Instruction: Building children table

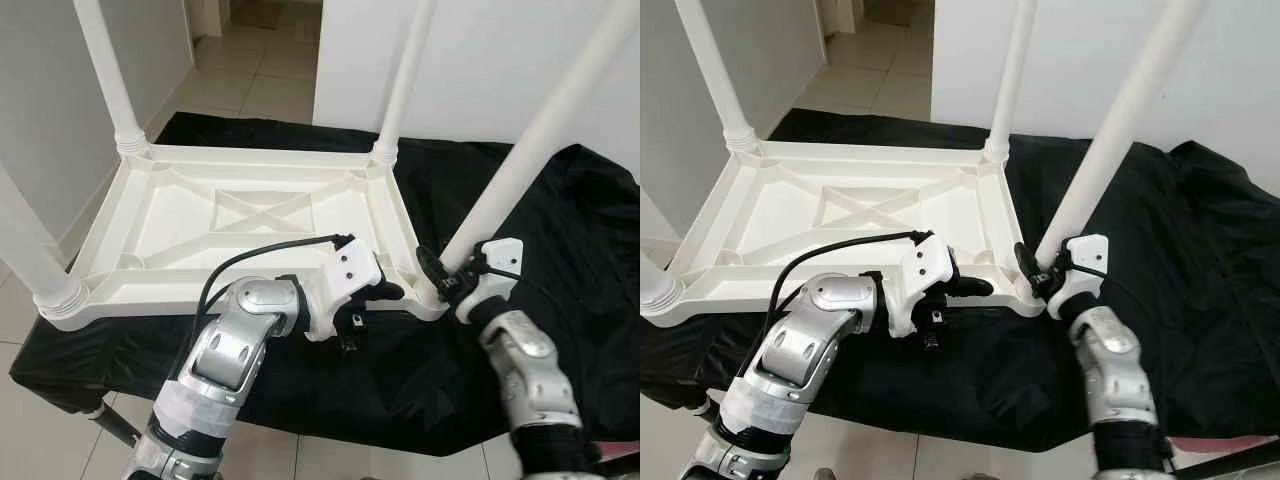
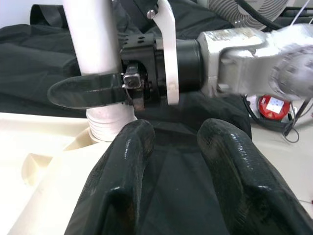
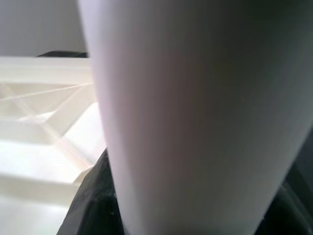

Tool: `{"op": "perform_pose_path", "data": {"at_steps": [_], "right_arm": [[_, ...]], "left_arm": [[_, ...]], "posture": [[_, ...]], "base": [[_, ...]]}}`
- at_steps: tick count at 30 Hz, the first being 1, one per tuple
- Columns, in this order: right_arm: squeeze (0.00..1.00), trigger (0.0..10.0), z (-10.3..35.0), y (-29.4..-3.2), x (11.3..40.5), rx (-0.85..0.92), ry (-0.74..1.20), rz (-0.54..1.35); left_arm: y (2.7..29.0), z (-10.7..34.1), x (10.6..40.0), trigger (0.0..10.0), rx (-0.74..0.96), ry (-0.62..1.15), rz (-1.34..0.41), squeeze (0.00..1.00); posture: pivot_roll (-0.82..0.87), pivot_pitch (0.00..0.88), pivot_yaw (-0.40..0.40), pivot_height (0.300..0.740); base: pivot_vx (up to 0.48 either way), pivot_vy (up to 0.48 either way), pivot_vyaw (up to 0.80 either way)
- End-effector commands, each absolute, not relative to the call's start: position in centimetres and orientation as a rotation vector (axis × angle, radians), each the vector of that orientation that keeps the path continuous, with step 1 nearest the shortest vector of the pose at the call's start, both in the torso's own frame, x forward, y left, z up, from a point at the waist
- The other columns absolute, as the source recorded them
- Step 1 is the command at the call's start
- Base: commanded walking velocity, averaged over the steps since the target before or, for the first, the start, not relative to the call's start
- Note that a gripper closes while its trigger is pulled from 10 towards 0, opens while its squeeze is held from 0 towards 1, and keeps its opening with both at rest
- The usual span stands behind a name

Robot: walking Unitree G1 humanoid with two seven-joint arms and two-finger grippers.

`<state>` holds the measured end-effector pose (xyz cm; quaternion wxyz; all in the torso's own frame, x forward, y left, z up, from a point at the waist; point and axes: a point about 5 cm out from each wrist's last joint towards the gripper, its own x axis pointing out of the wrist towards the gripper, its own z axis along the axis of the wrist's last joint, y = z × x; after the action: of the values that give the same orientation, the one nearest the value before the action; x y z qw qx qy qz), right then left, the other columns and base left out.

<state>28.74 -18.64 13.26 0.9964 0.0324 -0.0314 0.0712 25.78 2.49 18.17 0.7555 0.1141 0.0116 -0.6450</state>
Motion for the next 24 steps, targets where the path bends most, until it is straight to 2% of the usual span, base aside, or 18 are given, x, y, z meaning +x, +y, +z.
{"op": "perform_pose_path", "data": {"at_steps": [1, 2, 4, 8, 19, 20, 24], "right_arm": [[0.0, 10.0, 12.0, -18.3, 28.2, 0.116, 0.019, 0.008], [0.0, 10.0, 12.0, -18.3, 28.2, 0.116, 0.019, 0.008], [0.0, 10.0, 11.7, -17.8, 27.7, 0.128, 0.047, -0.152], [0.0, 10.0, 11.5, -16.8, 27.2, 0.167, 0.067, -0.277], [0.0, 10.0, 13.4, -15.9, 27.6, 0.16, -0.044, -0.172], [1.0, 10.0, 14.1, -16.1, 27.6, 0.153, -0.089, -0.145], [1.0, 10.0, 14.8, -16.9, 27.7, 0.138, -0.135, -0.131]], "left_arm": [[2.6, 18.2, 26.5, 10.0, 0.244, 0.007, -1.241, 0.0], [2.6, 18.2, 26.5, 10.0, 0.244, 0.007, -1.241, 0.0], [2.6, 18.2, 26.5, 10.0, 0.245, 0.006, -1.241, 0.0], [2.6, 18.2, 26.5, 10.0, 0.245, 0.005, -1.243, 0.0], [2.5, 18.2, 26.6, 10.0, 0.244, 0.002, -1.251, 0.0], [2.5, 18.2, 26.6, 10.0, 0.244, 0.0, -1.252, 0.0], [2.4, 18.3, 26.5, 10.0, 0.242, -0.001, -1.254, 0.0]], "posture": [[-0.06, 0.0, -0.062, 0.74], [-0.06, 0.0, -0.062, 0.74], [-0.06, 0.0, -0.073, 0.74], [-0.05, 0.0, -0.074, 0.74], [-0.06, 0.0, -0.066, 0.74], [-0.07, 0.0, -0.065, 0.74], [-0.07, 0.0, -0.064, 0.74]], "base": [[0.0, 0.0, 0.0], [0.0, 0.0, 0.0], [0.0, 0.0, 0.0], [0.0, 0.0, 0.0], [0.0, 0.0, 0.0], [0.0, 0.0, 0.0], [0.0, 0.0, 0.0]]}}
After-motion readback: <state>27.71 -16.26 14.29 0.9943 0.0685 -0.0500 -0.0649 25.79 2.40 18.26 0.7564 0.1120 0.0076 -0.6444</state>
